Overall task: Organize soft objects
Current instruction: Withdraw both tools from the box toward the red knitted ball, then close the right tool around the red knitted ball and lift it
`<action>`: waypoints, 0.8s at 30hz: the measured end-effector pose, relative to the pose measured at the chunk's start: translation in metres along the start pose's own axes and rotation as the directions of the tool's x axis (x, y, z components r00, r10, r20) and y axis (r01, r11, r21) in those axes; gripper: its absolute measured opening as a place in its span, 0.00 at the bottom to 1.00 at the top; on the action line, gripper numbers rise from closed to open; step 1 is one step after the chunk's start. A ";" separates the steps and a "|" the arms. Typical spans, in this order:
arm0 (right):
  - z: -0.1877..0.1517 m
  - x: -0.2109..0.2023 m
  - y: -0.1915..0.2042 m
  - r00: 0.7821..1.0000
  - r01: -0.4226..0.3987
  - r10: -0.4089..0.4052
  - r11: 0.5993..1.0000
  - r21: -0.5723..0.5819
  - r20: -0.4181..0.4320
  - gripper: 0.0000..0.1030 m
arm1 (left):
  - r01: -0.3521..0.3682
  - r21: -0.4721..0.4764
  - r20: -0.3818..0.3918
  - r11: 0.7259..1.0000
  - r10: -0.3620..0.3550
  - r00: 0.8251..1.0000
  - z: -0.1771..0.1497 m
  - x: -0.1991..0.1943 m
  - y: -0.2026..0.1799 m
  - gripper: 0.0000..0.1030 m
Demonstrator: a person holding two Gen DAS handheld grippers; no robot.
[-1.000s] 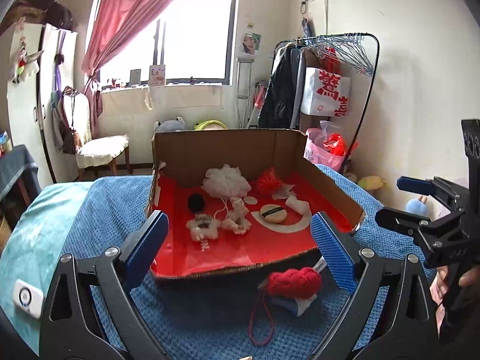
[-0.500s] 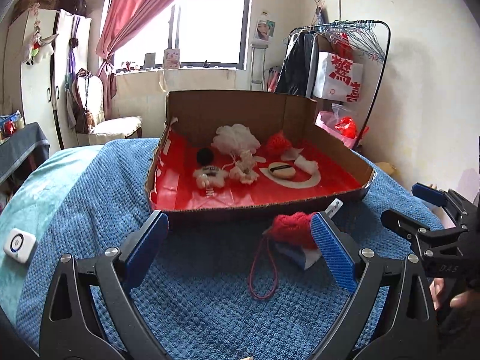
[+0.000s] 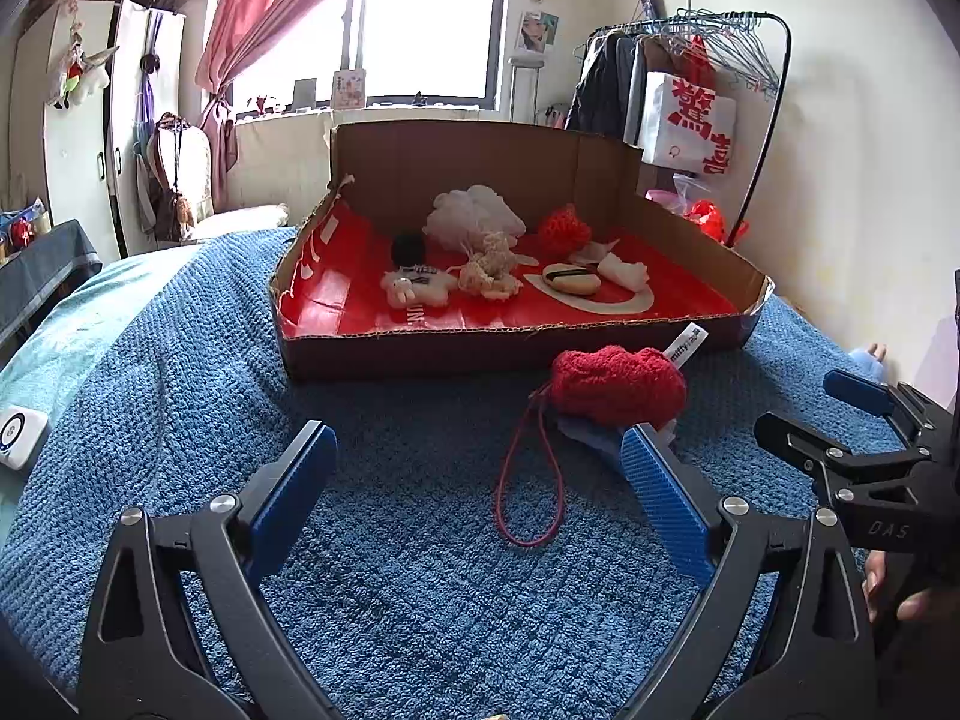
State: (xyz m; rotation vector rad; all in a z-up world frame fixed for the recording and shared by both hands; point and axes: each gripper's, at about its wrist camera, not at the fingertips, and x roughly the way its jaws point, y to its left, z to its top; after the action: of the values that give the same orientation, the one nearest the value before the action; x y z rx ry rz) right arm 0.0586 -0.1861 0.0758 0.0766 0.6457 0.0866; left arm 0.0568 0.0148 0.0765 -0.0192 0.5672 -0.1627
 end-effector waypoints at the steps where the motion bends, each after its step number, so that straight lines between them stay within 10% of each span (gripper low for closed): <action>1: 0.001 0.001 0.000 1.000 -0.006 0.006 1.000 -0.001 -0.003 1.00 | -0.001 -0.002 -0.004 1.000 0.001 1.000 0.000 0.001 0.001 0.94; 13: 0.041 0.049 0.035 0.969 -0.219 0.203 0.969 -0.116 -0.138 0.98 | -0.015 -0.020 -0.034 1.000 0.014 0.999 0.020 0.010 0.025 0.94; 18: 0.041 0.070 0.065 0.958 -0.243 0.197 0.944 -0.224 -0.206 0.68 | -0.013 -0.034 -0.048 0.999 0.011 0.999 0.023 0.014 0.034 0.94; 19: 0.040 0.073 0.068 0.954 -0.256 0.208 0.940 -0.225 -0.217 0.46 | -0.013 -0.035 -0.050 0.999 0.012 0.999 0.023 0.015 0.035 0.94; 24: 0.045 0.052 0.055 0.959 -0.265 0.242 0.950 -0.166 -0.146 0.42 | -0.004 -0.044 -0.057 0.999 0.002 0.998 0.022 0.017 0.036 0.94</action>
State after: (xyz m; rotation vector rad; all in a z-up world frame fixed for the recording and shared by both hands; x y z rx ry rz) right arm 0.1240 -0.1281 0.0858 -0.0252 0.7473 0.4027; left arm 0.0879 0.0474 0.0838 -0.0571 0.6278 -0.1478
